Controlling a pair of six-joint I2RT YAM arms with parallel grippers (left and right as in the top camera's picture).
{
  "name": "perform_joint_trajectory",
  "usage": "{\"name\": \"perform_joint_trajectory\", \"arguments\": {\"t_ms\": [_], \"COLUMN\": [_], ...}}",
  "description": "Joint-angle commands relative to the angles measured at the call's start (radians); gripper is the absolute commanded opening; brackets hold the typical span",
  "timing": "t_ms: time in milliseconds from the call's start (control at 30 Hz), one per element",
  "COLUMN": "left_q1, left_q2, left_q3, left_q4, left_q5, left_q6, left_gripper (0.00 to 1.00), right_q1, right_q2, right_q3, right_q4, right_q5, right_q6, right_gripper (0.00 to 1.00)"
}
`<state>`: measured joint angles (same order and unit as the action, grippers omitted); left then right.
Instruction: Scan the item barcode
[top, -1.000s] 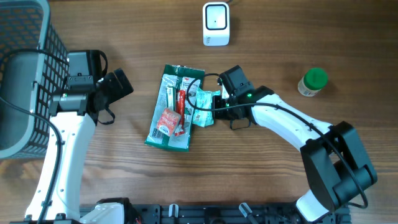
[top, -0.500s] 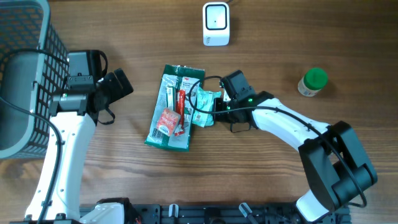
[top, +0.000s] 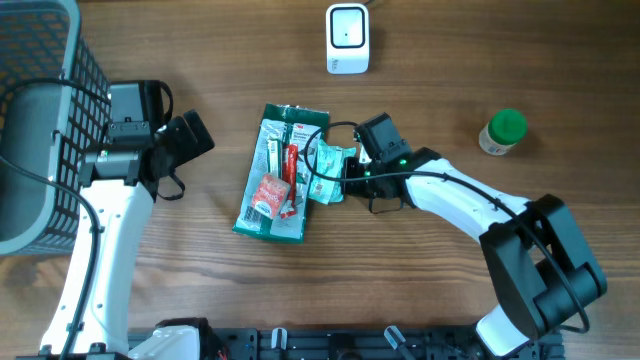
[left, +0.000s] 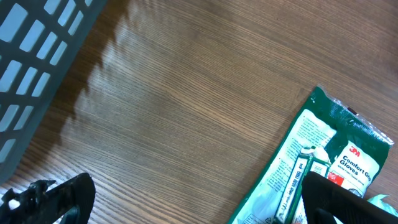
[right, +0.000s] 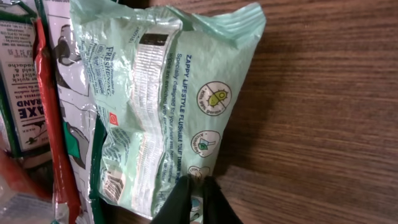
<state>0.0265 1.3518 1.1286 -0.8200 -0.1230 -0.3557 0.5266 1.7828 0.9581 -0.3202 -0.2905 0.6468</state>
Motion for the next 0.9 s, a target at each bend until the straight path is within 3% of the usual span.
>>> {"name": "perform_joint_trajectory", "arguments": {"t_ms": [0,367,500,867], "left_q1": [0.005,0.005,0.005,0.005], "left_q2": [0.002,0.002,0.002,0.002], "left_q3": [0.005,0.005,0.005,0.005], "left_q4": [-0.001,0.000,0.000,0.000], "left_q5": [-0.009,-0.009,-0.009,-0.010], "left_q6": [0.011,0.011,0.011,0.011], "left_gripper": [1.00,1.00,1.00,1.00], "right_q1": [-0.038,-0.207,-0.206,-0.103], "right_q2": [-0.001,-0.187,-0.252,-0.176], "right_q3": [-0.010,0.045,0.049,0.048], "right_q4": [-0.020,-0.271,-0.292,-0.285], "right_q5": [-0.058,-0.100,-0.100,-0.099], "right_q6": [-0.068,-0.224,-0.225,-0.205], "right_gripper": [0.08,0.15,0.21,0.23]}}
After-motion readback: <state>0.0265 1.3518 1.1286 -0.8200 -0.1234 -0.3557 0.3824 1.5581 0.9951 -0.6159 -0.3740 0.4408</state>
